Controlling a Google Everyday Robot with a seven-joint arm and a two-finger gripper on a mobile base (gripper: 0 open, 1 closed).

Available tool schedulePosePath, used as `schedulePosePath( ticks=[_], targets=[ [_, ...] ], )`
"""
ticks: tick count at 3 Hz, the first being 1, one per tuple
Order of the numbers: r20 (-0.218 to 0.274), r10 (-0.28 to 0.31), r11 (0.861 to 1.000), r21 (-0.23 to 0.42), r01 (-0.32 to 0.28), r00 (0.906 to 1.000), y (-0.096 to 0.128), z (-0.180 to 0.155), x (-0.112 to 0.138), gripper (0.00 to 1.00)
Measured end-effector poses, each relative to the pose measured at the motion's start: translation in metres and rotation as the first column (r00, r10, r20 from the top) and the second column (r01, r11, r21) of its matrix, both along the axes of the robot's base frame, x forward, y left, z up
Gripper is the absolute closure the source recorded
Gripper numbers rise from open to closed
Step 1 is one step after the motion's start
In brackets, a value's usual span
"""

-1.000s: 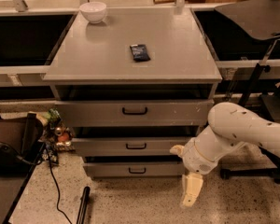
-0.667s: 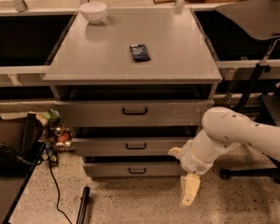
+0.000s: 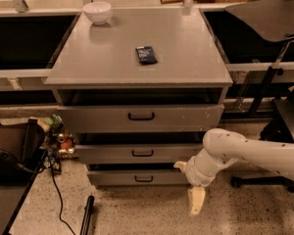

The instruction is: Open bottom drawer

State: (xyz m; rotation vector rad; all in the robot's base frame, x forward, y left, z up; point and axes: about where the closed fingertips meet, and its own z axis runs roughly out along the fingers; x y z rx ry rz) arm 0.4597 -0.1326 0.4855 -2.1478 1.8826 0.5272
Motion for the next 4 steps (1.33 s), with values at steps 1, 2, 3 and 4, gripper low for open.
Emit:
schedulePosePath(
  ticks=[1,2,3,4],
  targets=[
    [-0.003,0.009,0.999,0.041,-0.009,1.0,0.007,-0.051,0.011,0.0],
    [-0.003,0.009,0.999,0.041,-0.009,1.0,0.007,-0.051,0.011,0.0],
    [0.003,0.029,0.999,0.034,-0.029,0.9996,0.008,-0.068,0.015,0.0],
    [0.042,0.062,0.997,0.045,-0.064,0.9972,0.008,-0.114,0.035,0.0]
  ],
)
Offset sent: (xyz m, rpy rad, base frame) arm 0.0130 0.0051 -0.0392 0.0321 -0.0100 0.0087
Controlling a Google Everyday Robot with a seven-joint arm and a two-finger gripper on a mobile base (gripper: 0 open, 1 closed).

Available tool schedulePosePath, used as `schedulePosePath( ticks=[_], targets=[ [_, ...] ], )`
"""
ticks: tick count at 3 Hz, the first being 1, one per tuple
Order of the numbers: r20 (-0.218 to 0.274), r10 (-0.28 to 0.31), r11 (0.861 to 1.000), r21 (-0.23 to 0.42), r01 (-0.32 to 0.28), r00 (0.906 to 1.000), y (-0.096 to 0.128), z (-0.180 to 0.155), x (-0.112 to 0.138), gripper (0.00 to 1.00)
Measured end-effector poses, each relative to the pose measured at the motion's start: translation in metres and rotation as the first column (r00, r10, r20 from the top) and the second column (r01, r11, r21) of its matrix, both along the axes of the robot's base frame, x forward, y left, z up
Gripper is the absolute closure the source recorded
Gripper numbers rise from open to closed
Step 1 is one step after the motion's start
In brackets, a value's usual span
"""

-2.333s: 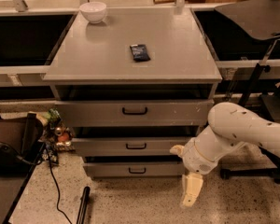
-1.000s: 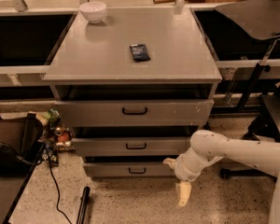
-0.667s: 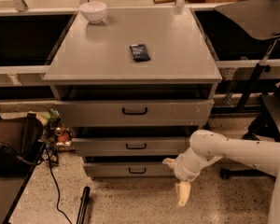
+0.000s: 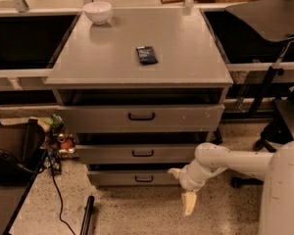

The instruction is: Open bottom drawer

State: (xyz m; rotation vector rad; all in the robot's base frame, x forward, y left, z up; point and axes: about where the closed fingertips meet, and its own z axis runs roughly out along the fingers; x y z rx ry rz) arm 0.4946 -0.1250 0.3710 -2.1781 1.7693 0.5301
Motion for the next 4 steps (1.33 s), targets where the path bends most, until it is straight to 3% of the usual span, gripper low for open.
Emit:
schedulePosePath(
  ticks=[2,3,4],
  targets=[
    [-0.005,0.02,0.992,0.123,-0.02,0.9998,0.006,-0.092,0.022,0.0],
    [-0.033,0.023,0.984,0.175,-0.016,0.9992,0.009,-0.116,0.032,0.0],
    [-0.033,0.023,0.984,0.175,-0.016,0.9992,0.009,-0.116,0.032,0.0]
  ],
)
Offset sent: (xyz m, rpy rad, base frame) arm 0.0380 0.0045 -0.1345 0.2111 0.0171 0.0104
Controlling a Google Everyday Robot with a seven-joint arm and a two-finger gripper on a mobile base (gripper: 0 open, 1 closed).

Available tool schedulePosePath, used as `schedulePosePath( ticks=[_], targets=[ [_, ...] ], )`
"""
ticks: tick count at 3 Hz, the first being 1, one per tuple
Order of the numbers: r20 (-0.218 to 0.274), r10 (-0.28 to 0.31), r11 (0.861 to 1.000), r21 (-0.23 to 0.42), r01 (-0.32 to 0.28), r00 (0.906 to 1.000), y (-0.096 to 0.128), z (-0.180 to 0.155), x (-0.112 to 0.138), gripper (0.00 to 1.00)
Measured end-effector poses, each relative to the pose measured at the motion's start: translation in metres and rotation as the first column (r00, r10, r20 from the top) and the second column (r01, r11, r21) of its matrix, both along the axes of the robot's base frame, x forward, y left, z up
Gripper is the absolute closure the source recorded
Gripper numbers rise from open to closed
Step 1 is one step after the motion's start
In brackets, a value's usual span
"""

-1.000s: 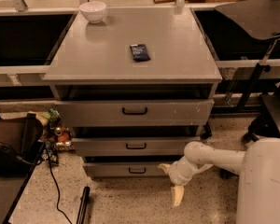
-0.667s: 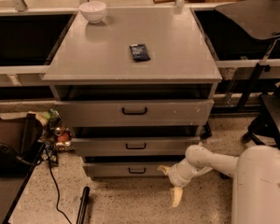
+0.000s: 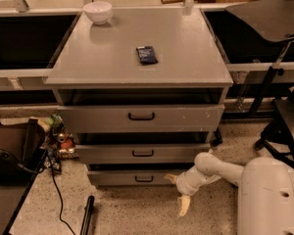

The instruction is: Open bottom drawer

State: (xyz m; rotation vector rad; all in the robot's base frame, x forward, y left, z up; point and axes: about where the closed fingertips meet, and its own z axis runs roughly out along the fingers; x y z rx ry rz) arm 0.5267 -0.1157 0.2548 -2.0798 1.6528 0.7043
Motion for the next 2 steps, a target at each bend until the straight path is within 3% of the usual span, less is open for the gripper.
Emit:
schedulePosePath(
  ticks=[1,2],
  targets=[
    [0.067,-0.032,0.999,-0.004,0.032,0.9972,-0.003,-0.01,0.015,0.0],
    [0.152,-0.055,0.998,0.023,0.052,0.9868,-0.005,-0.025,0.038,0.0]
  ],
)
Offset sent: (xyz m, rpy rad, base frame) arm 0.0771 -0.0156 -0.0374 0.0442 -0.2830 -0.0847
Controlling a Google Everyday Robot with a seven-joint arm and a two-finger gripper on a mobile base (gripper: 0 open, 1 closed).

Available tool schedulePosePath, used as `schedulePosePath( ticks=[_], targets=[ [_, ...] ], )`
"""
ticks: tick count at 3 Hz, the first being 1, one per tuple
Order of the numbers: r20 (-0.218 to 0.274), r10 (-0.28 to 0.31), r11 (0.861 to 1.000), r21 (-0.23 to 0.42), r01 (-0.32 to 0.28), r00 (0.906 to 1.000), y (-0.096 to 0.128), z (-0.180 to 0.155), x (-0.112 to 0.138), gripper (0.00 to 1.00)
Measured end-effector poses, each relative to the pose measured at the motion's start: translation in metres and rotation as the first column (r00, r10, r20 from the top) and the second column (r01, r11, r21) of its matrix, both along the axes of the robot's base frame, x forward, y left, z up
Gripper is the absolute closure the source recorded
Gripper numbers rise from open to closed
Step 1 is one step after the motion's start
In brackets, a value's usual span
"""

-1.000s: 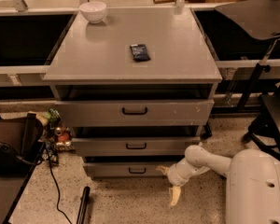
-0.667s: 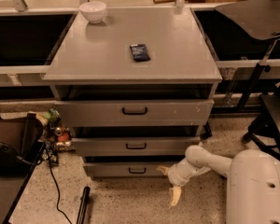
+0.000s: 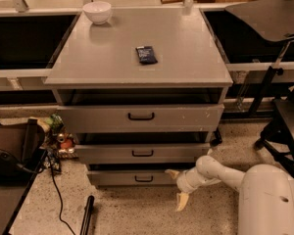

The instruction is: Open bottom drawer

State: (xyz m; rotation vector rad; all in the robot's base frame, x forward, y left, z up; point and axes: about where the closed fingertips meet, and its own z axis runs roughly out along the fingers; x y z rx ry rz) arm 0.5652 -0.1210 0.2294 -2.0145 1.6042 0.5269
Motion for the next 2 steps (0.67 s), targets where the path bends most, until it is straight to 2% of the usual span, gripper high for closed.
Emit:
schedulePosePath(
  ticks=[1,2],
  targets=[
    [0.048,-0.024,0.999,0.028,0.023,0.9985,-0.004,-0.016,0.021,0.0],
    [0.065,-0.044,0.997,0.06,0.04,0.9969,-0.006,-0.028,0.039,0.0]
  ],
)
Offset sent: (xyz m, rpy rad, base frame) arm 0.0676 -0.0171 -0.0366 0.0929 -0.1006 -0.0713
